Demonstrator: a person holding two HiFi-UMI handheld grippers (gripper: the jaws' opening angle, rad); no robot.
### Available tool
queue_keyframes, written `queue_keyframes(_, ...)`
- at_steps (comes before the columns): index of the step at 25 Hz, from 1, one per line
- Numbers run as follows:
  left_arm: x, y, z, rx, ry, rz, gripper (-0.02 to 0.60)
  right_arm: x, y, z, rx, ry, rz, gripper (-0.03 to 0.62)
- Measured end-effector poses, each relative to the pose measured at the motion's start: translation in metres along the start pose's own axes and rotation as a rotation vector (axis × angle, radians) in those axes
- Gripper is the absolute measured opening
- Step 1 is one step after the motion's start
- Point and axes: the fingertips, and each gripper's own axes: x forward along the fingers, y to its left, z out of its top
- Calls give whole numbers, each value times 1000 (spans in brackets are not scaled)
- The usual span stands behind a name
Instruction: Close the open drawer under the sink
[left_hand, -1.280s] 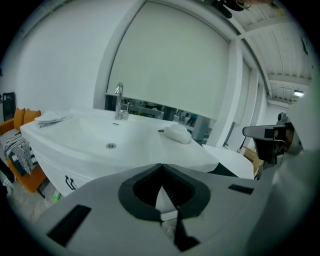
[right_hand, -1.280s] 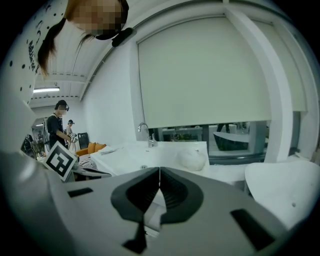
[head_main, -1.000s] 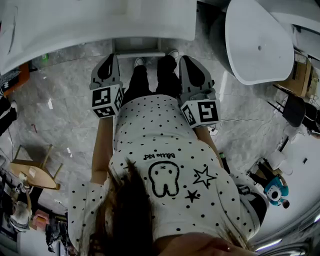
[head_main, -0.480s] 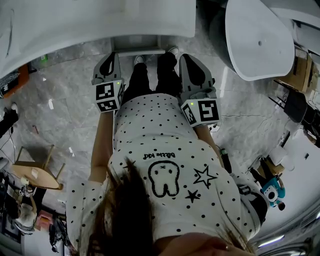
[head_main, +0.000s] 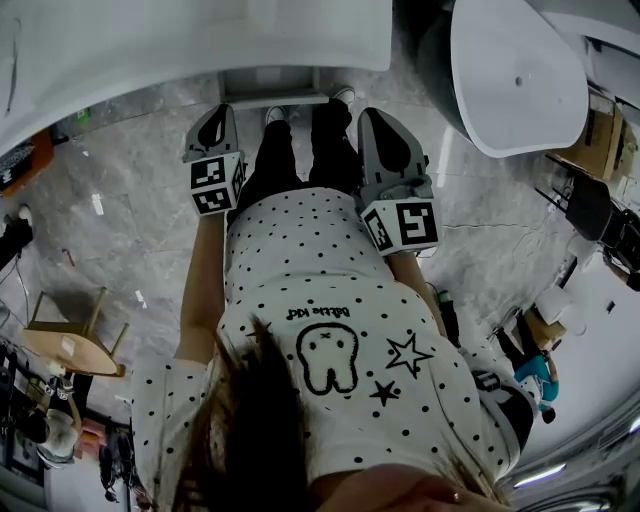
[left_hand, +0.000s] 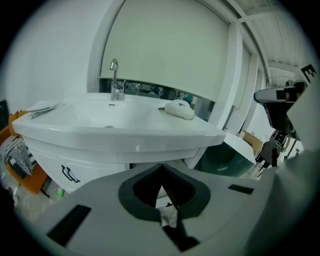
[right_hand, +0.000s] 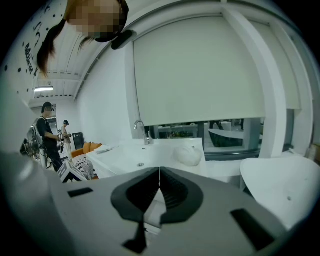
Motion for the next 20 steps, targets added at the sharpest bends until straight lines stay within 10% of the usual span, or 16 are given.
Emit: queue_keyframes(20,45,-41,-75,-71,80,-65,6,6,-1,-42,46,101,31,14)
